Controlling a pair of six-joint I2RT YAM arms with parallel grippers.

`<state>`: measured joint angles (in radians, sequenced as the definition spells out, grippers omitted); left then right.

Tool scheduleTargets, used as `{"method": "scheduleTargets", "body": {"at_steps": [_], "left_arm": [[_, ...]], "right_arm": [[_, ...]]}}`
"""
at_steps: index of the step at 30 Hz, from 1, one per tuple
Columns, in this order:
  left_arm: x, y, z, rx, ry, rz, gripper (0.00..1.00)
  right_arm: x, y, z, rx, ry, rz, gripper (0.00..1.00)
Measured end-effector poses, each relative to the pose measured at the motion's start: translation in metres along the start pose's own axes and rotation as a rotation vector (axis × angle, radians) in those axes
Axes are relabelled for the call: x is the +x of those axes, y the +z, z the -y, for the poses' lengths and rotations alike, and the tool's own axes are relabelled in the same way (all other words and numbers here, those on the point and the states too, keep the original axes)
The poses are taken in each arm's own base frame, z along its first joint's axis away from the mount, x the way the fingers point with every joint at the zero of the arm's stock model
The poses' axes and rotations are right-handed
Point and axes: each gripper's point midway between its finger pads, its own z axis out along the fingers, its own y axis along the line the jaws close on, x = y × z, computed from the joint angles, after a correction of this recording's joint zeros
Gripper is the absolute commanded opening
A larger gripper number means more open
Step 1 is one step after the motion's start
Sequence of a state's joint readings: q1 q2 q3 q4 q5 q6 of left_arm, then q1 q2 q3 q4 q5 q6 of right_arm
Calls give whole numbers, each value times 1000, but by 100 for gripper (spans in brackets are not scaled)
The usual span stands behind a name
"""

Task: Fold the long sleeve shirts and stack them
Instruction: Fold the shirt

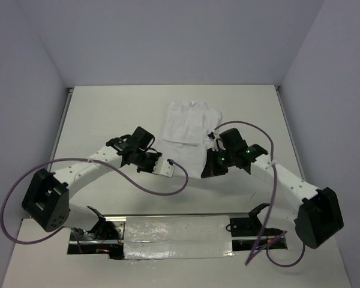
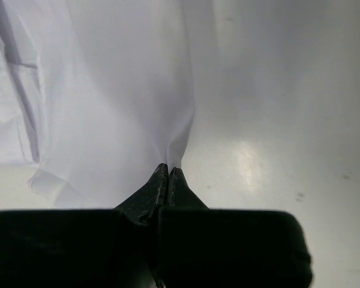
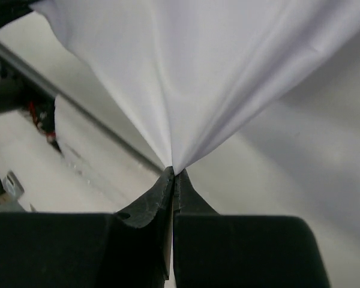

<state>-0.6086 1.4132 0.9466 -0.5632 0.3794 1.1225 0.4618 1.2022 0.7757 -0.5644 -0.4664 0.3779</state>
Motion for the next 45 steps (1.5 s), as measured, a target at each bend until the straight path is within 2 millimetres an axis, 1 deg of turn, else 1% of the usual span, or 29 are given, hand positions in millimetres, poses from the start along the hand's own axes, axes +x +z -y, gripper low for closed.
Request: {"method": "scheduleTargets", "body": {"at_steps": [3,5,7,8,11,13,15,16,18,20,21,23,25,27,30,35,39,44,45], "left_arm": [[-17,-23,23,49,-16,24,0],[-29,-38,39,92,-34,47,0],[-46,-56,44,104,-40,87,0],[-54,-64,45,109,-56,107,0],[-76,-84,37,97,-100,156,0],[-87,-93,25,84,-151,184,0],[-93,-97,6,68,-219,214,0],[-95,-98,-6,61,-267,226,0],[-92,-94,-32,49,-362,241,0],[-87,-84,-62,50,-456,255,0],[-85,-78,-74,52,-487,261,0],[-76,-64,-99,60,-579,274,0],[-66,-48,-121,66,-659,285,0],[-56,-34,-139,69,-727,298,0],[-48,-20,-164,55,-795,318,0],[-34,-10,-190,2,-876,337,0],[-22,2,-203,-33,-919,340,3],[-6,22,-216,-75,-968,328,17],[-1,27,-218,-84,-981,323,21]], "right_arm": [[29,-16,-28,-32,-62,-41,0],[50,-27,-41,-50,-84,-83,0],[65,-39,-51,-61,-86,-121,0],[70,-45,-56,-67,-81,-132,0],[70,-63,-68,-87,-63,-127,0],[63,-75,-76,-97,-52,-103,0],[47,-86,-80,-98,-33,-57,0],[33,-92,-78,-98,-8,-15,0],[8,-99,-67,-75,39,62,0],[-15,-101,-48,-36,96,118,0],[-22,-100,-39,-19,115,130,0],[-39,-94,-20,9,164,132,0],[-55,-84,0,27,208,127,0],[-73,-75,20,33,250,141,0],[-102,-68,45,44,283,186,0],[-143,-55,73,55,298,231,0],[-161,-38,93,68,316,232,0],[-175,-13,116,91,349,214,0],[-179,-8,121,96,357,211,0]]}}
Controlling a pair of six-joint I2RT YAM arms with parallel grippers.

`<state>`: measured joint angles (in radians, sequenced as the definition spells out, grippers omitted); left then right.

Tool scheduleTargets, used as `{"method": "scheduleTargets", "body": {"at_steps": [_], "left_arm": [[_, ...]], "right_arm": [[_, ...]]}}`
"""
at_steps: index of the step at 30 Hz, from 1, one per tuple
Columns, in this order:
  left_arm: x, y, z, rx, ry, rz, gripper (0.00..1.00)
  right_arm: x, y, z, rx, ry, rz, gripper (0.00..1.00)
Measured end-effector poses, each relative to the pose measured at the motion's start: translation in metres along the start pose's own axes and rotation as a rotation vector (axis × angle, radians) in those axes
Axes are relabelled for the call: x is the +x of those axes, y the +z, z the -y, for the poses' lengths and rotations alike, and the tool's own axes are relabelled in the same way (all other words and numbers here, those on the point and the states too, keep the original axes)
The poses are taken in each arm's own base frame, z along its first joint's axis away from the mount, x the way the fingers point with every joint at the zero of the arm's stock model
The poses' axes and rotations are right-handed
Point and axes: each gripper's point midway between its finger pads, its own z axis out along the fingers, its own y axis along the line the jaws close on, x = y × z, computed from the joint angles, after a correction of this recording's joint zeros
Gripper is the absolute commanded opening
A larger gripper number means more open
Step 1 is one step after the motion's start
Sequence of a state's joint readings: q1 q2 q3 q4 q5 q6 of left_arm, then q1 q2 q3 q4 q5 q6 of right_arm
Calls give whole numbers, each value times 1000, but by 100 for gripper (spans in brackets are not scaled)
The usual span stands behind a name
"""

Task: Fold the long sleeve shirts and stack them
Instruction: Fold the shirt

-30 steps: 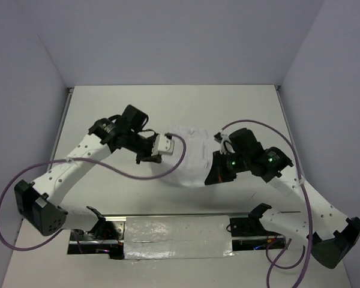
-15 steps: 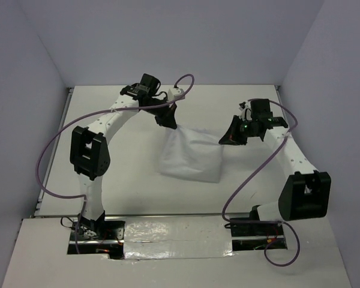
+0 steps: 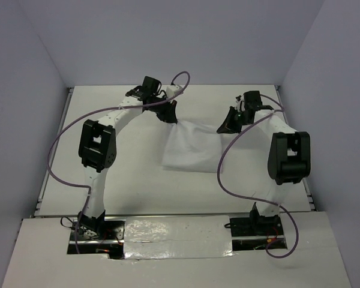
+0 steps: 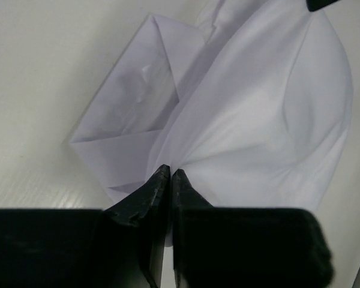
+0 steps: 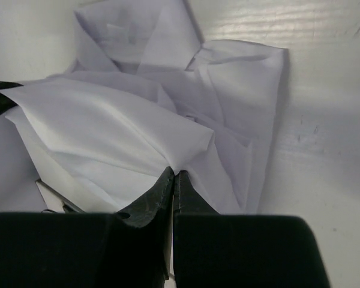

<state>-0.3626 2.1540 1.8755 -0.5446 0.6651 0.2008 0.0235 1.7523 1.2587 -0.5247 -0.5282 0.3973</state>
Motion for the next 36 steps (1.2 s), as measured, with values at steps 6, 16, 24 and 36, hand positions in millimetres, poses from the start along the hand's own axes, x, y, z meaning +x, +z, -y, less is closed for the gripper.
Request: {"method": "scheduleTargets", "body": {"at_steps": [6,16,24,36], "left_arm": [[11,17,-39,-107,-62,6,44],[8,26,-99,-314,-119,36,57],[-36,-17,-135,-498,-132,142,54],[-29,5,-28,-241,-90,107,43]], "right_arm": [[-27,36,18,44,31,-3,18],[-97,68,30,117,5,98,48],[-138,15,-5,124,-137,272,35],[-35,33,-27,59,-124,178,0]]}}
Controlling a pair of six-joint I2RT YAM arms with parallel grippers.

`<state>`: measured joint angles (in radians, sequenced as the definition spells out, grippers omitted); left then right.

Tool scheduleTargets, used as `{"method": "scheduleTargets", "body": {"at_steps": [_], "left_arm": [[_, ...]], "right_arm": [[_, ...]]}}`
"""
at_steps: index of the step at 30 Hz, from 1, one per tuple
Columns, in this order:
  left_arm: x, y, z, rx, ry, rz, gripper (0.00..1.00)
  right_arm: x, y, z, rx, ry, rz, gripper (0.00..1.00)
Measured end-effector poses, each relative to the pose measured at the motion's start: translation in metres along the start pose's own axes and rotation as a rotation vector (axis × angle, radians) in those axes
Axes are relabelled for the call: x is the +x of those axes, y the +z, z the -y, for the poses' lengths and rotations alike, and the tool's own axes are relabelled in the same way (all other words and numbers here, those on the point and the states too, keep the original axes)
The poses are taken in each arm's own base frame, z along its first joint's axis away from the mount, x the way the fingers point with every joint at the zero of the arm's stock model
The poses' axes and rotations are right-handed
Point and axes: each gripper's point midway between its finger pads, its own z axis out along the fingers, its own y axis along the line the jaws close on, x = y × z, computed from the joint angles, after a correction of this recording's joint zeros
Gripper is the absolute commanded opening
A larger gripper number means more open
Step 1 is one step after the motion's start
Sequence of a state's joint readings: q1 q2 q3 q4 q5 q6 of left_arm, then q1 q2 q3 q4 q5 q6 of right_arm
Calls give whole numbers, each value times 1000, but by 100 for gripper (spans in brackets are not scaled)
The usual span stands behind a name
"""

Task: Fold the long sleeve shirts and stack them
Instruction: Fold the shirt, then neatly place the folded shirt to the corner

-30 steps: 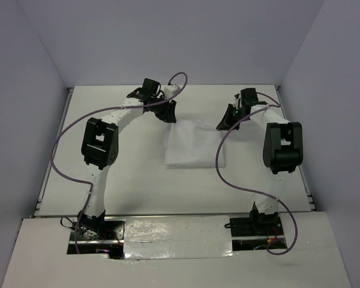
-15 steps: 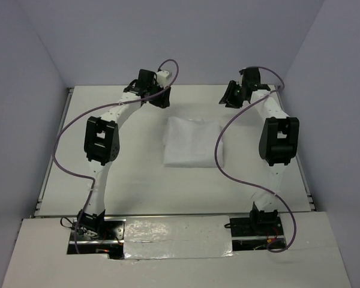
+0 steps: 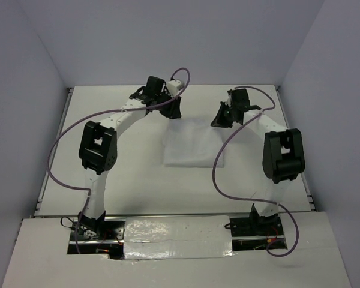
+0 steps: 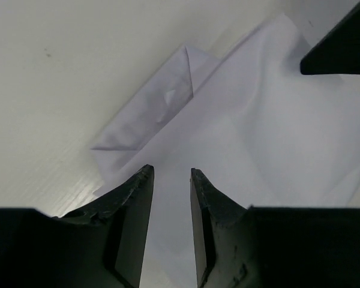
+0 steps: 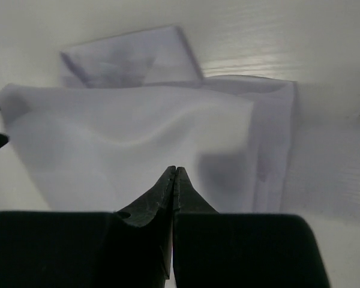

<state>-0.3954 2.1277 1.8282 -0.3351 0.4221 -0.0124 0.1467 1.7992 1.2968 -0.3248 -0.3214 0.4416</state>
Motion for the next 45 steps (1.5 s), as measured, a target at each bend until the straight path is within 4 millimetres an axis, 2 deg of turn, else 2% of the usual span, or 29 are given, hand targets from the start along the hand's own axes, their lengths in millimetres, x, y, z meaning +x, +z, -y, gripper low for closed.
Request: {"method": "scheduleTargets", "body": {"at_steps": [2,6,8,11,15,18,19,22,25,29,32,35,37,40,41,45], "left_arm": [[14,14,1,6,-12,-36,42],[45,35,-24,-61,-59,-103,42],[67,43,-44,-110,-87,-144,43],[78,44,-58,-150,-104,-162,44],[75,41,-69,-194,-102,-152,47],[71,38,-74,-217,-104,-149,52],[66,37,-76,-223,-104,-140,54],[44,30,-81,-235,-116,-93,59],[22,11,-87,-252,-133,-44,66],[1,-31,-77,-250,-164,9,76],[12,-51,-48,-191,-211,-7,82],[40,-43,-24,-129,-264,-64,82],[71,-31,-15,-112,-306,-134,80],[105,-18,-6,-102,-344,-216,72],[113,-16,-4,-100,-357,-233,66],[129,-11,-2,-98,-398,-256,49]], "right_arm": [[11,19,20,48,49,-41,0],[31,45,58,143,126,-101,0],[34,52,65,164,149,-113,0],[20,52,65,179,144,-79,0],[3,56,63,192,139,-49,0],[-1,55,63,203,125,-50,16],[-3,53,63,208,118,-51,27],[-13,45,61,224,76,-36,41],[-24,22,55,235,37,-12,48],[-41,-22,36,215,-11,63,50],[-37,-55,25,193,-35,110,50],[-24,-67,26,190,-37,107,50],[-10,-64,33,203,-31,78,50],[13,-59,47,229,-18,20,50],[19,-58,50,236,-14,5,50],[31,-62,54,244,-11,-8,50]]}}
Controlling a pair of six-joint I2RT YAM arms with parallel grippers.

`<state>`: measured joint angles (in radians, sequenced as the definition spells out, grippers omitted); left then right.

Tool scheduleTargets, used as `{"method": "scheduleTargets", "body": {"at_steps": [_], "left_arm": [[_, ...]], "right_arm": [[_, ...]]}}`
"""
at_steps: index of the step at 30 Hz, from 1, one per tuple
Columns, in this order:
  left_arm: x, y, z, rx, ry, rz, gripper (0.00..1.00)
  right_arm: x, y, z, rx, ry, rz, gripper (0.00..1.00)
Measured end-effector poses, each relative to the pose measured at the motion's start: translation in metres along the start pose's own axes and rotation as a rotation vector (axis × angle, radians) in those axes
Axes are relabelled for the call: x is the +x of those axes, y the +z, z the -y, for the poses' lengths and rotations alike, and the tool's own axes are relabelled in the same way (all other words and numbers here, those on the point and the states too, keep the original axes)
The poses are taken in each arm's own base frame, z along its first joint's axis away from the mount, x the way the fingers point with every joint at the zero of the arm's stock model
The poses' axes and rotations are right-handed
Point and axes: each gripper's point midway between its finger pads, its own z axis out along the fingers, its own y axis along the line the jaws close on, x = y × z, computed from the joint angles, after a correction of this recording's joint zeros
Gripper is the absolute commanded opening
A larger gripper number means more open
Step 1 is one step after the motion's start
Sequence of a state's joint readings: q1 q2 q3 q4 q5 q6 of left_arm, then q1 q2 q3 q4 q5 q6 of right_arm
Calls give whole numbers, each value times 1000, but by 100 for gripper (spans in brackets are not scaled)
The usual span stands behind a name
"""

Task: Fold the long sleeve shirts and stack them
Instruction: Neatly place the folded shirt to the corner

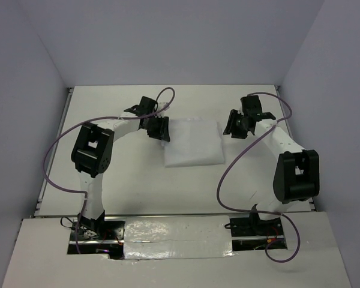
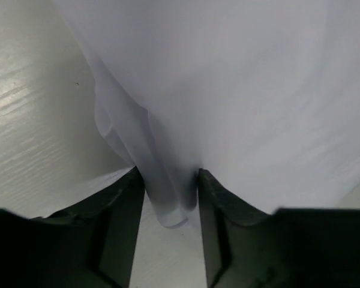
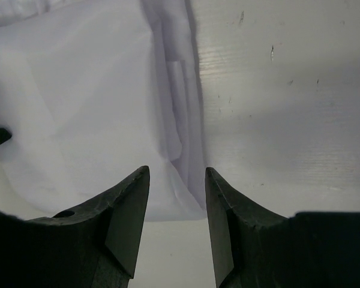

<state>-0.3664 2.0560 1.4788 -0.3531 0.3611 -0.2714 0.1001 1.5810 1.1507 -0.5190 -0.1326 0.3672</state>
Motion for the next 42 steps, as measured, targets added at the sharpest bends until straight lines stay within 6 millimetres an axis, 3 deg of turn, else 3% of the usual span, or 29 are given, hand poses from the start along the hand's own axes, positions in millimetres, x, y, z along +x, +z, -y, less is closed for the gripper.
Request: {"method": "scheduleTargets", "body": {"at_steps": [1,5,7,12,16,21,26,31,35,42], "left_arm": [[3,2,-1,2,-5,-2,44],[6,5,0,11,-32,2,6],[5,6,0,14,-41,9,0],[1,2,-10,13,-38,19,0],[-5,-14,-45,-18,-39,37,0],[-12,-58,-132,-112,-86,80,0],[-6,-118,-224,-238,-92,118,3],[6,-172,-290,-353,-72,136,28],[0,-188,-313,-391,-24,141,41],[-47,-195,-319,-410,68,214,47]], "right_arm": [[1,-3,0,0,-2,5,50],[-7,-16,-4,-14,-14,52,50],[-10,-19,-4,-16,-19,64,50],[-11,-20,-1,-4,-30,71,50],[-12,-20,3,11,-47,76,50],[-13,-22,7,24,-75,81,49],[-14,-23,7,25,-102,84,49],[-12,-23,9,27,-124,78,49],[-13,-25,8,24,-136,76,49],[-17,-28,7,22,-159,83,49]]}}
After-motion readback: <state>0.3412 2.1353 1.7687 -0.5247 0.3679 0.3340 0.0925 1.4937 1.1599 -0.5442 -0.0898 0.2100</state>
